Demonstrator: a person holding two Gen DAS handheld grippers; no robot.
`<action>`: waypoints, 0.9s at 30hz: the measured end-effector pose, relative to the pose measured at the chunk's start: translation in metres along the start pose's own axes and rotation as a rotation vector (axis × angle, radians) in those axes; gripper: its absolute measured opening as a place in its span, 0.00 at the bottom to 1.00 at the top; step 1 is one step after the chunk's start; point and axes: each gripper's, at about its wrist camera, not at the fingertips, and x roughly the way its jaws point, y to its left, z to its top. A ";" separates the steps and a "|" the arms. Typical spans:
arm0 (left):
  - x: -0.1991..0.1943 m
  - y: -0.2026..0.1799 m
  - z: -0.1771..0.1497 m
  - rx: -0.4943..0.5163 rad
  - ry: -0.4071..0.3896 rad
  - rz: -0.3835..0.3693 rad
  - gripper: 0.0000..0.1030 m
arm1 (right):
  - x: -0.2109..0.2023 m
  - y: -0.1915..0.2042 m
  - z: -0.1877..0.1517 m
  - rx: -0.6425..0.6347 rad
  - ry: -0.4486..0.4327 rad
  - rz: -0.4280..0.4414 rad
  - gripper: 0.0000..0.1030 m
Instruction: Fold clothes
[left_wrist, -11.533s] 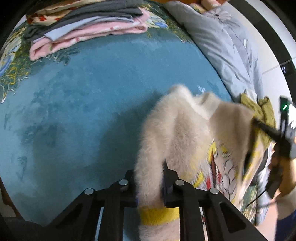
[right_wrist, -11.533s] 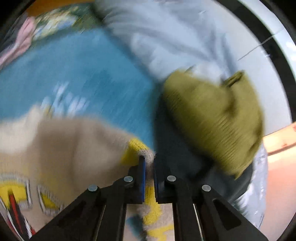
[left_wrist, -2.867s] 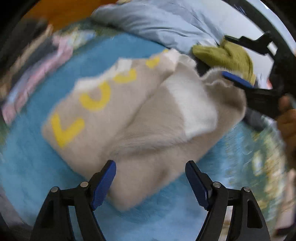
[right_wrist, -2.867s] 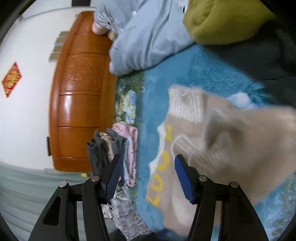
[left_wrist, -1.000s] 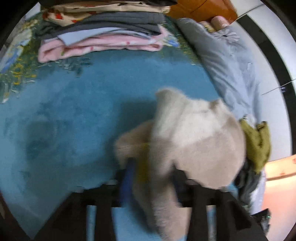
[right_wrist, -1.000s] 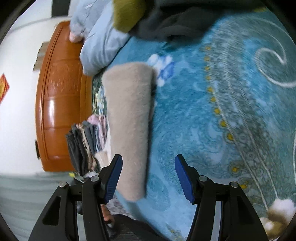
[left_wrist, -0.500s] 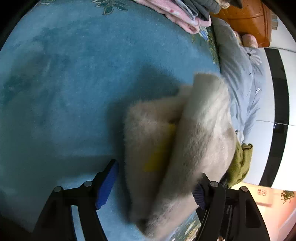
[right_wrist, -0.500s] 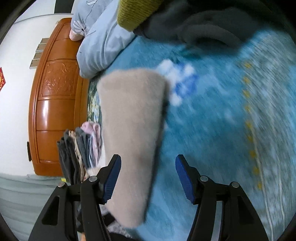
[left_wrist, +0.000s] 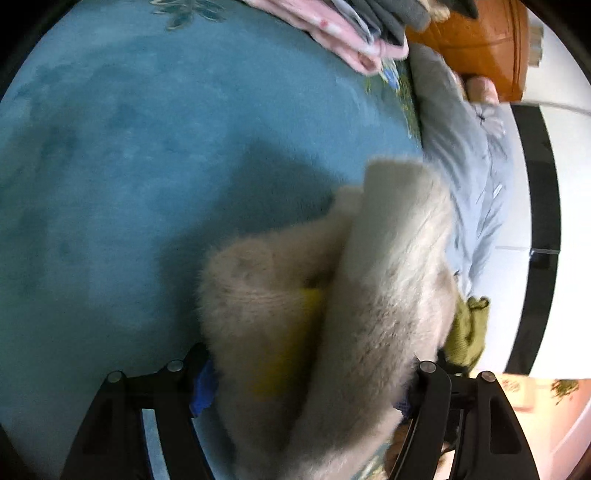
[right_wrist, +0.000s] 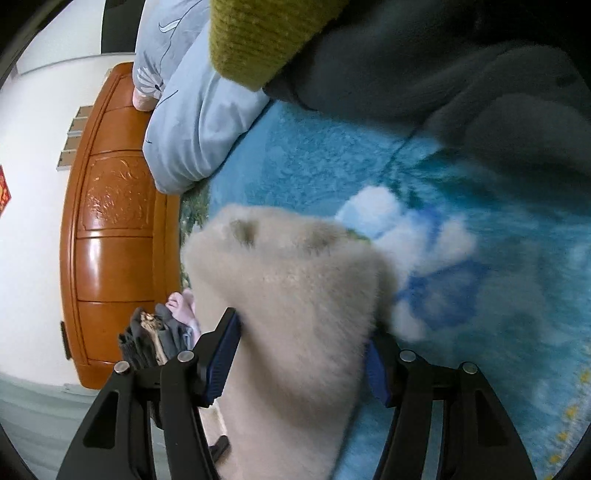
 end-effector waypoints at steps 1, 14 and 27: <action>0.001 0.000 0.002 -0.004 -0.001 -0.007 0.76 | 0.002 0.001 0.001 0.008 -0.001 0.006 0.63; 0.000 -0.001 0.022 -0.014 -0.020 -0.039 0.69 | 0.018 0.019 0.007 -0.068 0.024 -0.036 0.63; -0.027 -0.011 0.032 0.074 -0.111 -0.021 0.37 | 0.005 0.074 -0.007 -0.182 0.032 -0.123 0.29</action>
